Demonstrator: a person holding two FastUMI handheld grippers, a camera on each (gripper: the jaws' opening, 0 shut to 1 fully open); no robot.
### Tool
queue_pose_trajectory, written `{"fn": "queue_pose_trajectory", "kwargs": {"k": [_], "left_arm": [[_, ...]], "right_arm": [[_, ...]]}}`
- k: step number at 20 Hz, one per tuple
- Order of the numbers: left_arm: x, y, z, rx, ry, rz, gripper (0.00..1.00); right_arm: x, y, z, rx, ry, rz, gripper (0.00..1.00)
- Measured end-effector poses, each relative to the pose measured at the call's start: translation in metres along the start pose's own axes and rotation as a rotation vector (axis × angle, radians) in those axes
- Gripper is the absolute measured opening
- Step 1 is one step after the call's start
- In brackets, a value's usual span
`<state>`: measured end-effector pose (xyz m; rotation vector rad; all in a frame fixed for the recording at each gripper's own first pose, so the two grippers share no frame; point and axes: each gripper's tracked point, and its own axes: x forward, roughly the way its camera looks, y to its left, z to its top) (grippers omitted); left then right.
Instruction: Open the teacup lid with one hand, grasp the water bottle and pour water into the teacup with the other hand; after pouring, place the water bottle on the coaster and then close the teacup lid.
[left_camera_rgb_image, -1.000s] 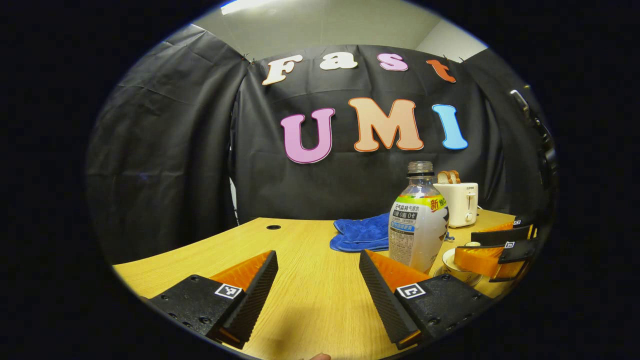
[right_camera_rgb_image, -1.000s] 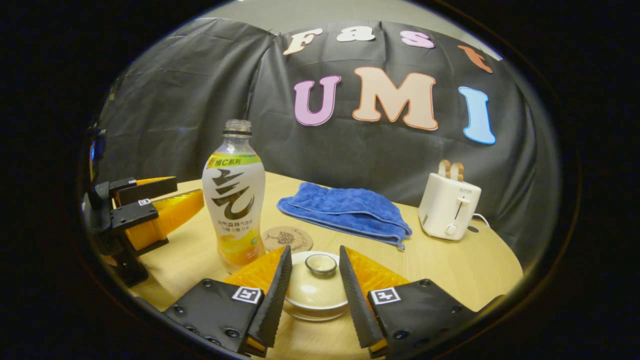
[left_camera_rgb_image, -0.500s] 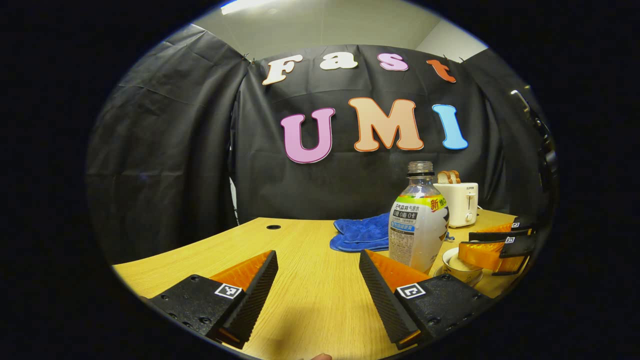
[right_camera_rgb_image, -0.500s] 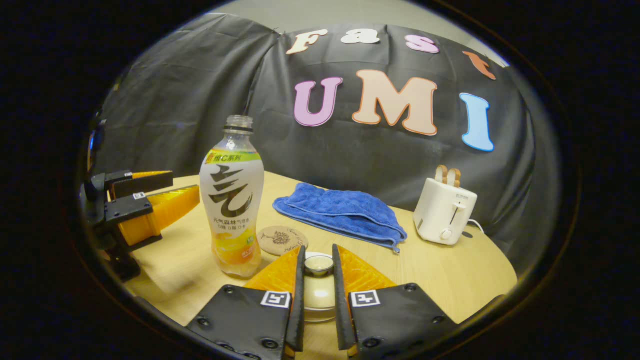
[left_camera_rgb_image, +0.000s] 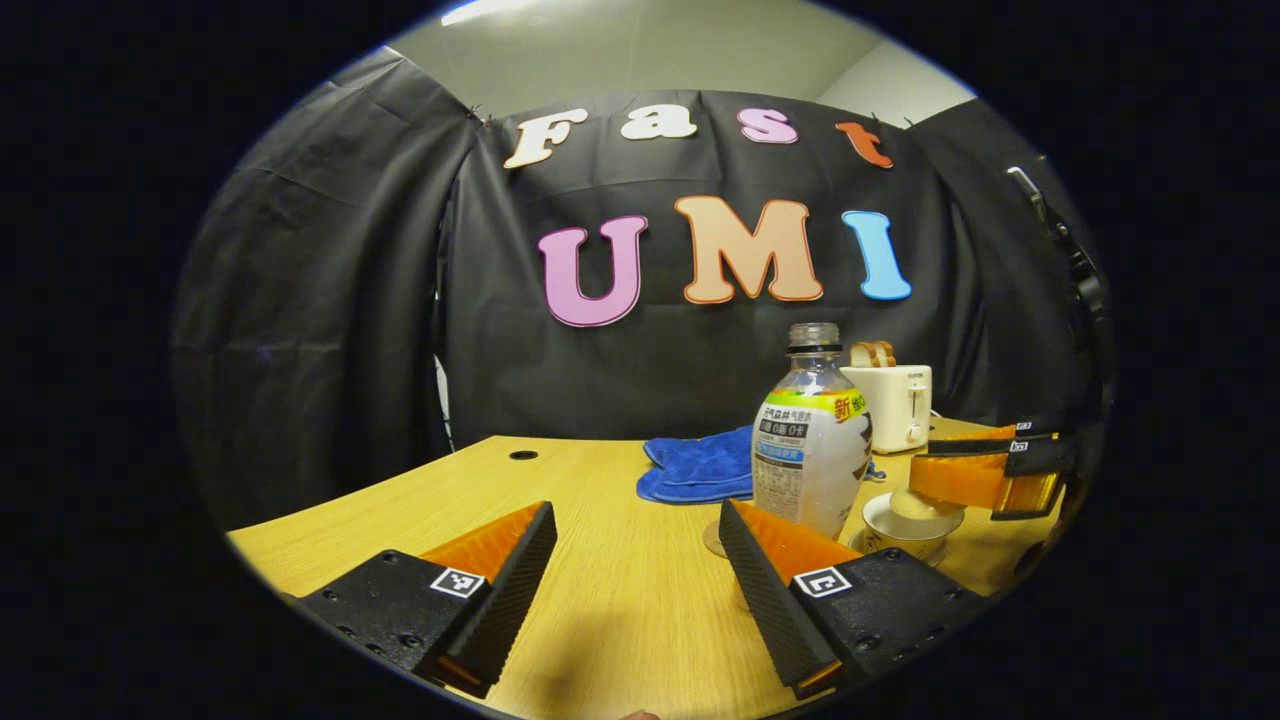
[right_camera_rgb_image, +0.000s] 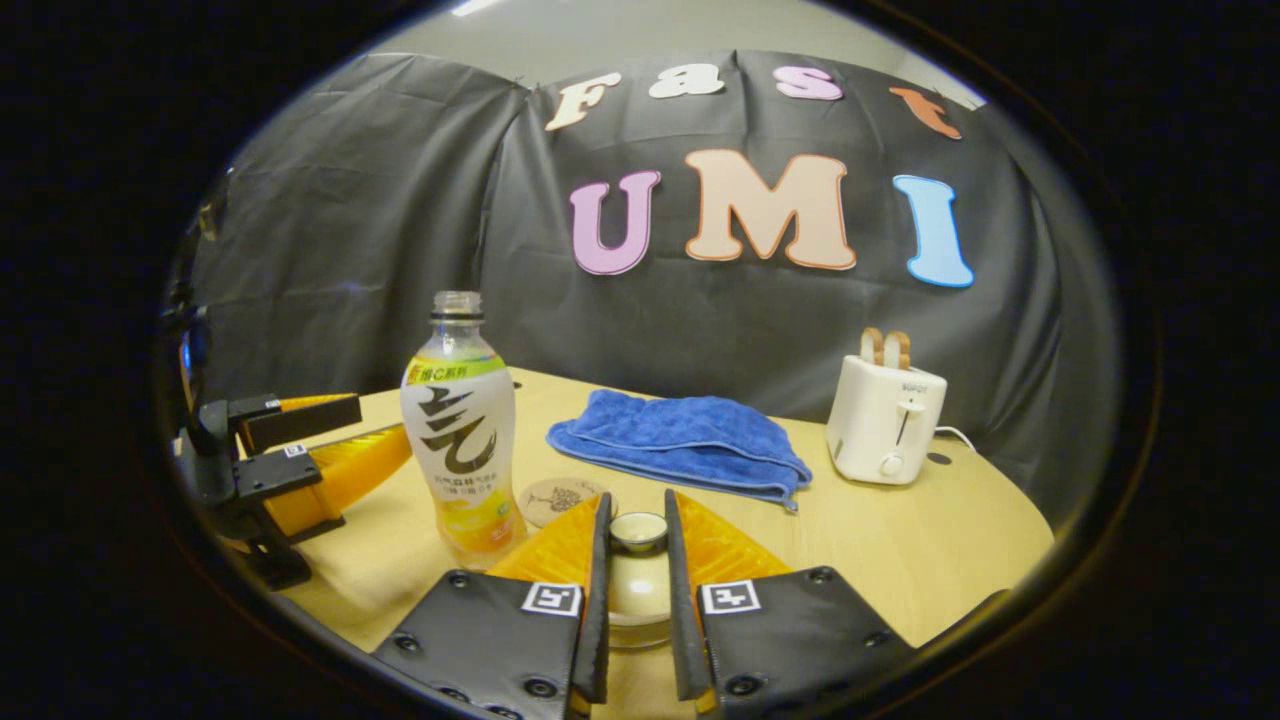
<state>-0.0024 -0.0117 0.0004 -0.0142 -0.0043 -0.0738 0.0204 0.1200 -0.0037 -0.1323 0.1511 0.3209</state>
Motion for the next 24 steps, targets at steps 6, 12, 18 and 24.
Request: {"fn": "queue_pose_trajectory", "kwargs": {"k": [6,12,18,24], "left_arm": [[-0.007,-0.021,-0.001,-0.002,0.013,-0.11,0.96],[-0.015,-0.053,-0.001,-0.022,0.024,-0.249,0.96],[-0.001,-0.072,-0.005,-0.037,0.058,-0.301,0.96],[0.014,-0.081,-0.009,-0.044,0.08,-0.32,0.94]], "right_arm": [[-0.019,-0.022,0.016,0.015,-0.048,-0.033,0.28],[-0.032,-0.041,0.014,0.042,-0.046,-0.055,0.29],[-0.044,-0.05,0.016,0.039,-0.058,-0.069,0.29],[-0.048,-0.059,0.015,0.05,-0.06,-0.086,0.29]]}}
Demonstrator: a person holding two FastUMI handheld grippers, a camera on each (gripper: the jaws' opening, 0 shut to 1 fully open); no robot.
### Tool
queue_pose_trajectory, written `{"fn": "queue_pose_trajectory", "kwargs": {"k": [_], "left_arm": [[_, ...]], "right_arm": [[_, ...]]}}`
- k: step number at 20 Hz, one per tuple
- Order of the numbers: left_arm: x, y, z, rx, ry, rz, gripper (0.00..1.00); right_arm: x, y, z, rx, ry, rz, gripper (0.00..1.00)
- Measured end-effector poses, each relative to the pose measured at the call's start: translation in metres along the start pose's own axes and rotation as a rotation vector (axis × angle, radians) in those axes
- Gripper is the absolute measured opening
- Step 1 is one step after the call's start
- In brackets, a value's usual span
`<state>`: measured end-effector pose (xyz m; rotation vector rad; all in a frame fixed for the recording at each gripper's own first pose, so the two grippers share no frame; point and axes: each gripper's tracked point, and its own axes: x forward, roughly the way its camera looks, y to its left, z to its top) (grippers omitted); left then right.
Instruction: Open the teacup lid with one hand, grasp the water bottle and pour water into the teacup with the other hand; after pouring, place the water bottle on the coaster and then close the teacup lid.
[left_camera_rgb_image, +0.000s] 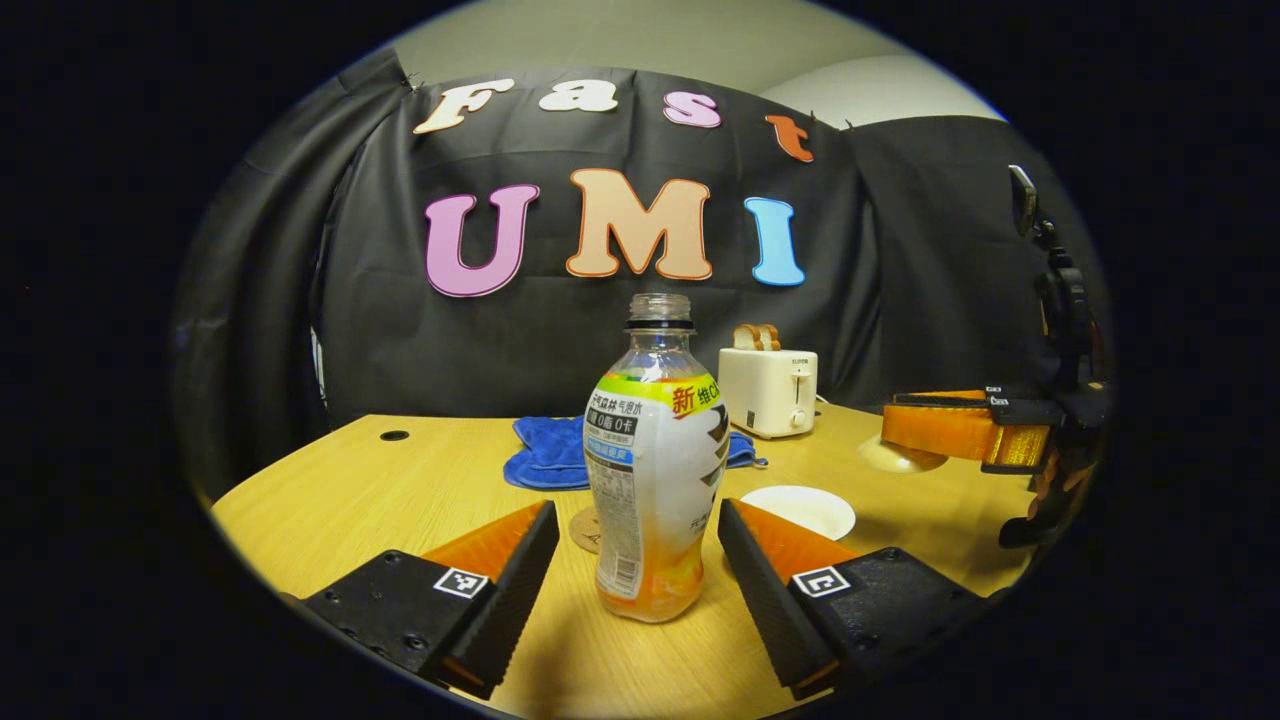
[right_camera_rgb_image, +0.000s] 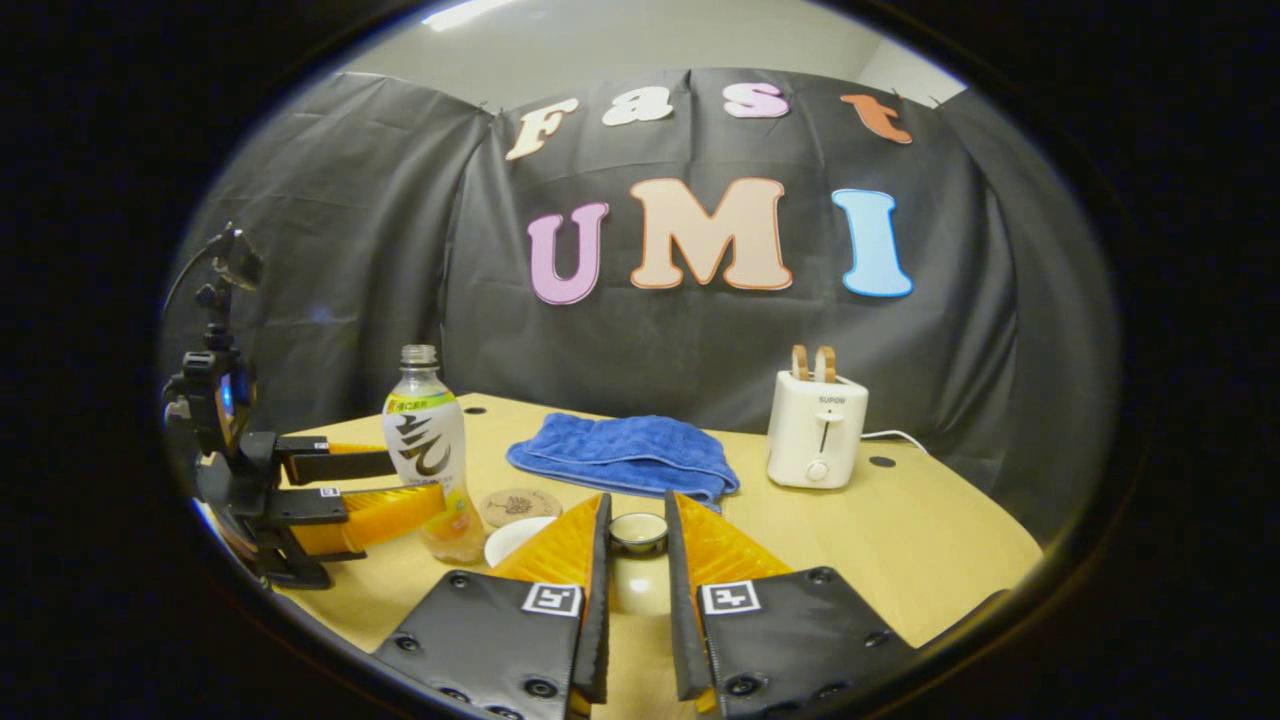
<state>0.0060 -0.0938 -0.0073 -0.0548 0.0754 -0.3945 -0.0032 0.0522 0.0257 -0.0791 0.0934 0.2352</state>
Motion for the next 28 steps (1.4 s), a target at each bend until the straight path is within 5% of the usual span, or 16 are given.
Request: {"fn": "queue_pose_trajectory", "kwargs": {"k": [8,13,28], "left_arm": [[0.015,-0.006,-0.002,0.023,0.016,-0.026,0.72],[0.015,0.008,-0.003,0.062,0.029,0.022,0.57],[0.015,0.042,0.021,0.497,0.045,0.147,0.57]], "right_arm": [[-0.002,-0.006,-0.007,0.018,0.01,-0.006,0.29],[-0.004,-0.013,-0.007,0.024,0.01,-0.015,0.29],[-0.014,-0.022,-0.008,0.029,-0.003,-0.028,0.29]]}}
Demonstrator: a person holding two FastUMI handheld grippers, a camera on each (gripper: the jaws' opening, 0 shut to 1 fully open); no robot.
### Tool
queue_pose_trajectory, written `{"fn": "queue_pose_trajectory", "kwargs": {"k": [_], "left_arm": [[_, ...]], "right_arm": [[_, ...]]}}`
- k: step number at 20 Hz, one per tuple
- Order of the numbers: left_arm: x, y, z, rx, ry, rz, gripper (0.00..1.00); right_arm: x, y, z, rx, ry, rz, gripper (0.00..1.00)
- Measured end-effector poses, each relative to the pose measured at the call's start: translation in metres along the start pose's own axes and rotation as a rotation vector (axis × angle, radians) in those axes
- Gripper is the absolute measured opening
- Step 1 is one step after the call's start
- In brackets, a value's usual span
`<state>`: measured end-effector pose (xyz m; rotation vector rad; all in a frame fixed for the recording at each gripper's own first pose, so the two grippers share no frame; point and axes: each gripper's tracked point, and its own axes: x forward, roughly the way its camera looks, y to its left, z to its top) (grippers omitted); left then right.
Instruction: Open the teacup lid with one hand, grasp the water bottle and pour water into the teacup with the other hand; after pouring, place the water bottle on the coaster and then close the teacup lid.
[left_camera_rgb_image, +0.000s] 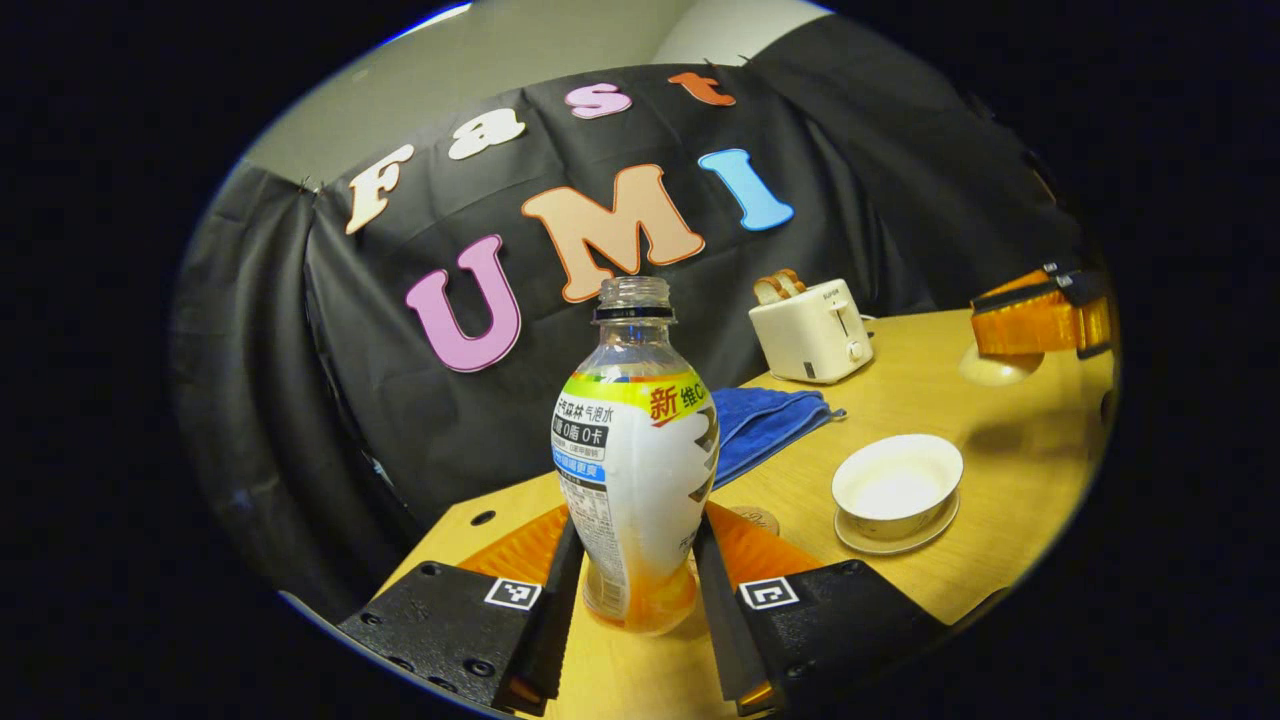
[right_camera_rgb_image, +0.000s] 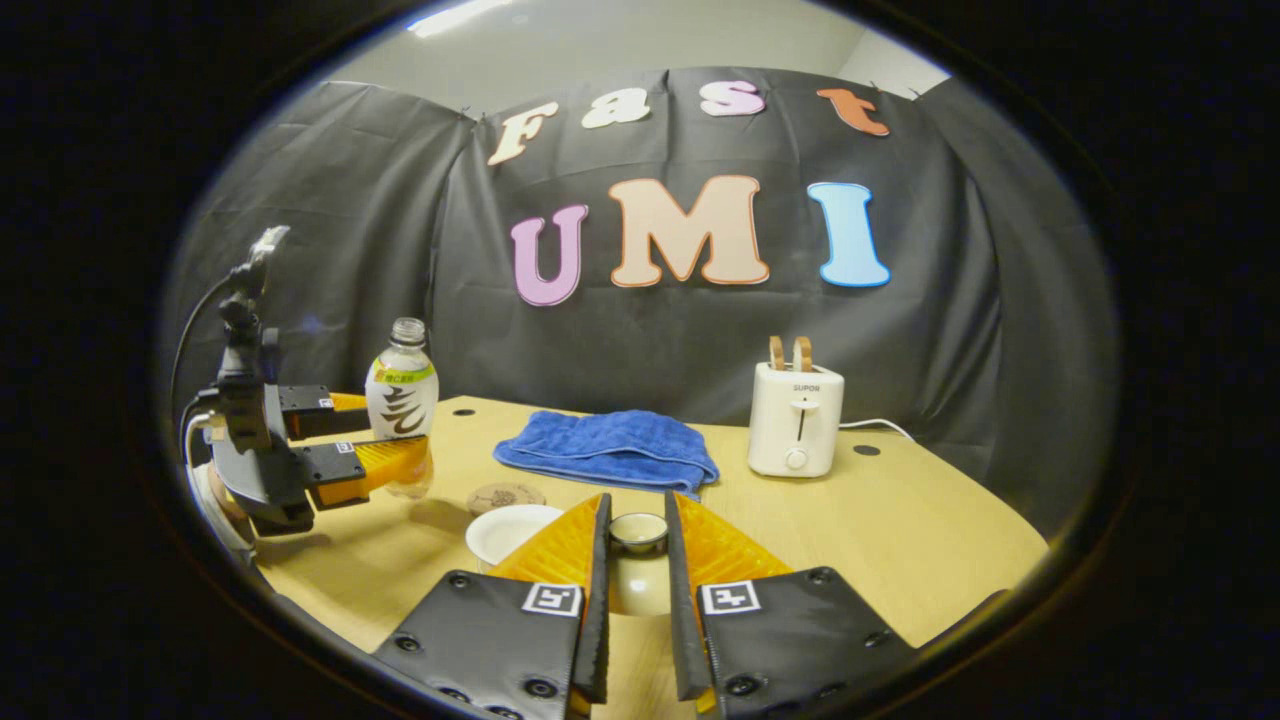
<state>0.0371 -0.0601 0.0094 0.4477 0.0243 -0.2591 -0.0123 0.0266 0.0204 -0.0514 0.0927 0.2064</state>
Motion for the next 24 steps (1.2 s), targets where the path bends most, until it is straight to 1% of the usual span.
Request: {"fn": "queue_pose_trajectory", "kwargs": {"k": [4,8,11,18,21,24], "left_arm": [[0.002,-0.007,-0.01,0.138,0.032,0.002,0.57],[0.005,-0.02,-0.019,0.263,0.048,-0.021,0.57],[0.007,-0.023,-0.022,0.361,0.053,-0.022,0.57],[0.01,-0.029,-0.035,0.497,0.092,-0.045,0.57],[0.009,-0.024,-0.039,0.601,0.11,-0.032,0.58],[0.008,-0.021,-0.044,0.694,0.12,-0.041,0.57]], "right_arm": [[-0.002,-0.002,-0.004,0.0,0.006,-0.001,0.29],[-0.002,-0.008,-0.008,0.014,0.012,-0.007,0.29],[-0.003,-0.008,-0.008,0.018,0.011,-0.004,0.29],[-0.004,-0.009,-0.016,0.013,0.022,-0.001,0.29],[-0.004,-0.013,-0.017,0.017,0.023,-0.005,0.29],[-0.004,-0.014,-0.02,0.014,0.028,-0.007,0.29]]}}
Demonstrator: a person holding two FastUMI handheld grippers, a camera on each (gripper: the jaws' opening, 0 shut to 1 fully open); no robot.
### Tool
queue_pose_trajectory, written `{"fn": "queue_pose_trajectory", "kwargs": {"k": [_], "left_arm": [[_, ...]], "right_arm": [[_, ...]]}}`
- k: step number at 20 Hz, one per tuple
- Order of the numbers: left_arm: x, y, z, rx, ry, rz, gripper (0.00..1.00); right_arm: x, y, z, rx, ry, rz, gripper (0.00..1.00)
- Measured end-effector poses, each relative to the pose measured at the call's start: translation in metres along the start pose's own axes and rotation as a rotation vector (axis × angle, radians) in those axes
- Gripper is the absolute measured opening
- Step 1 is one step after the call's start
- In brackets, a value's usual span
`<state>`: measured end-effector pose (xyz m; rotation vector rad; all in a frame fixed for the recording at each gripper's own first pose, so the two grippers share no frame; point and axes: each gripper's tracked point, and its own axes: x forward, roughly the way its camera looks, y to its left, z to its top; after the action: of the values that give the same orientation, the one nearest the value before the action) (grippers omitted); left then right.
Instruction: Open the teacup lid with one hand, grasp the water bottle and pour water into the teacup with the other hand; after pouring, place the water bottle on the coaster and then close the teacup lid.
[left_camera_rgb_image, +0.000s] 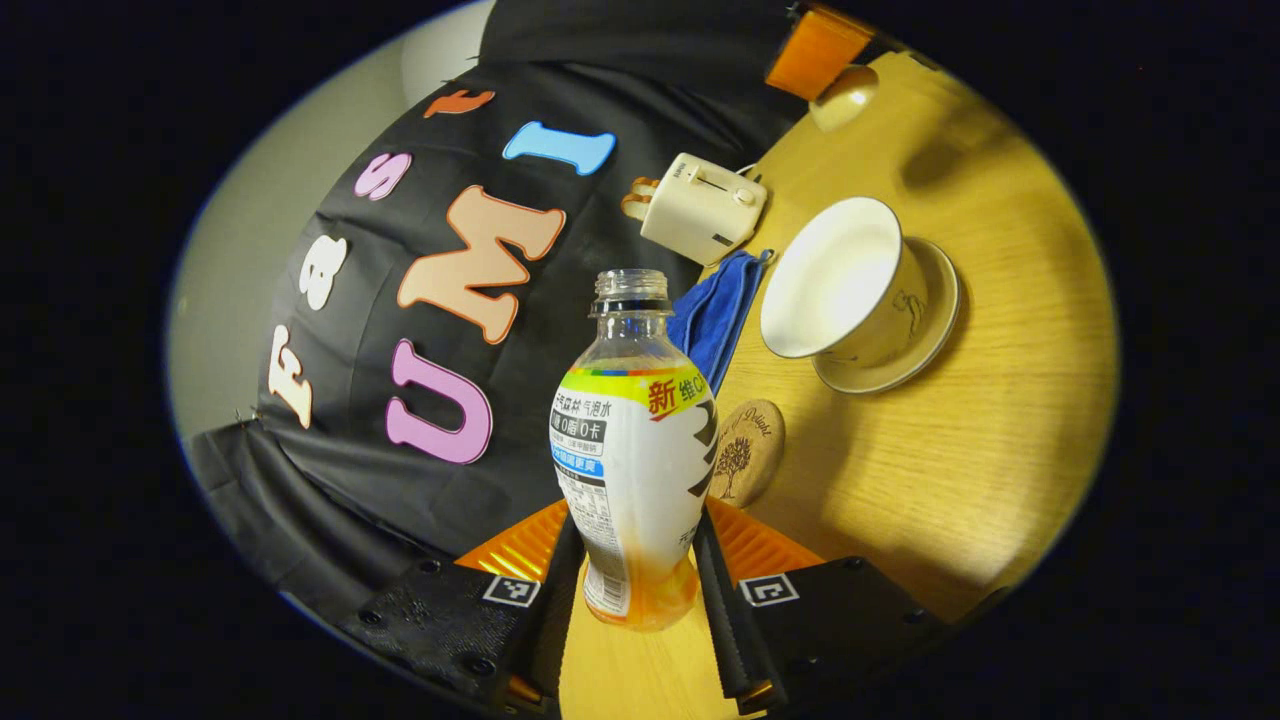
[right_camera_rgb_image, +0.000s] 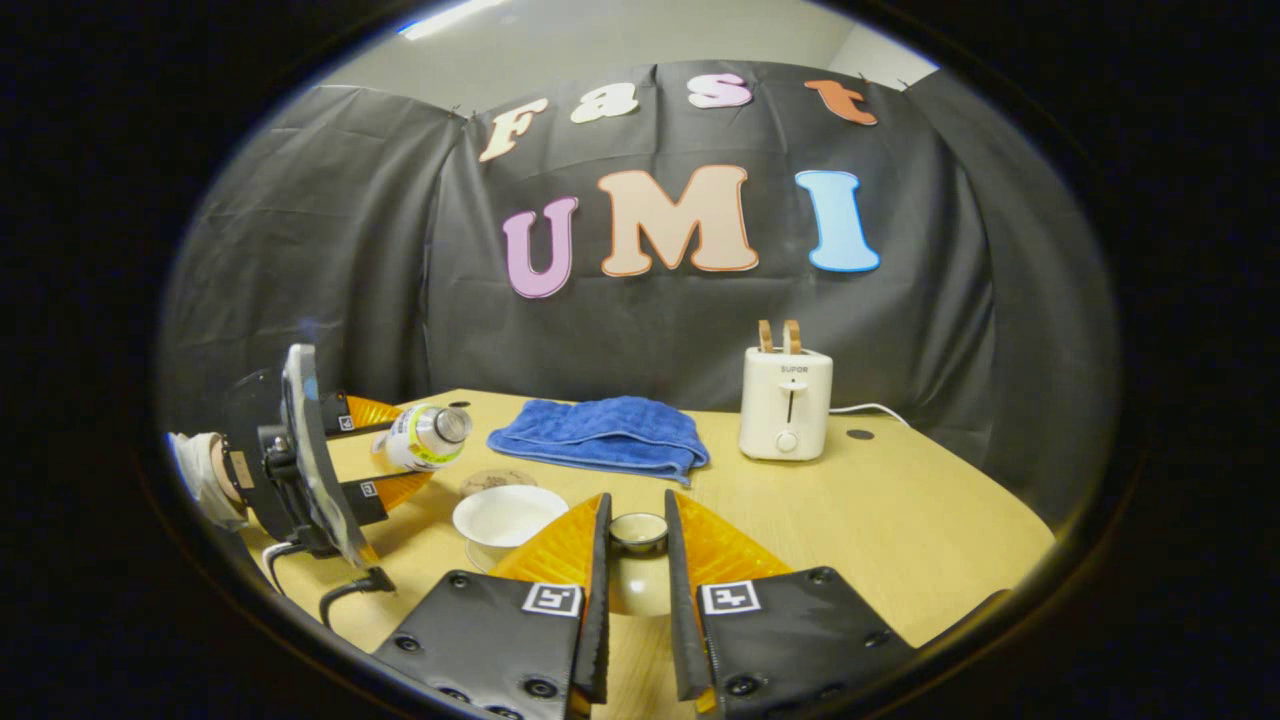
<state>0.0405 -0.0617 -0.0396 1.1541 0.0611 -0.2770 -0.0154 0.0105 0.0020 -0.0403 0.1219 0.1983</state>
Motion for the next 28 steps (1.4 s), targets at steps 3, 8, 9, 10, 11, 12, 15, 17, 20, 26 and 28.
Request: {"fn": "queue_pose_trajectory", "kwargs": {"k": [3,8,9,10,11,12,15,17,20,26,28], "left_arm": [[0.001,-0.001,0.001,0.069,0.007,-0.013,0.58],[0.01,0.001,-0.001,0.212,0.023,-0.04,0.58],[0.008,0.0,-0.003,0.234,0.026,-0.043,0.57],[0.005,0.0,-0.002,0.256,0.024,-0.047,0.58],[0.005,-0.001,-0.002,0.279,0.025,-0.051,0.57],[0.005,0.0,-0.001,0.301,0.027,-0.054,0.58],[0.01,-0.001,0.0,0.351,0.031,-0.067,0.58],[0.011,-0.001,0.0,0.387,0.037,-0.078,0.58],[0.01,0.002,0.003,0.447,0.042,-0.087,0.58],[0.009,0.007,0.007,0.543,0.048,-0.094,0.58],[0.009,0.01,0.009,0.573,0.048,-0.093,0.59]], "right_arm": [[0.0,0.0,-0.002,-0.005,0.005,0.002,0.29],[-0.002,0.0,-0.003,-0.015,0.008,0.002,0.29],[-0.003,-0.001,-0.004,-0.015,0.008,0.001,0.29],[-0.003,-0.001,-0.003,-0.015,0.009,0.001,0.29],[-0.003,-0.002,-0.004,-0.014,0.01,0.0,0.29],[-0.002,-0.002,-0.004,-0.014,0.011,-0.001,0.29],[-0.003,-0.002,-0.004,-0.014,0.01,0.0,0.29],[-0.004,-0.003,-0.005,-0.013,0.011,-0.001,0.29],[-0.005,-0.005,-0.007,-0.012,0.015,-0.001,0.29],[-0.006,-0.007,-0.011,-0.001,0.018,0.001,0.29],[-0.006,-0.008,-0.012,-0.004,0.022,0.001,0.29]]}}
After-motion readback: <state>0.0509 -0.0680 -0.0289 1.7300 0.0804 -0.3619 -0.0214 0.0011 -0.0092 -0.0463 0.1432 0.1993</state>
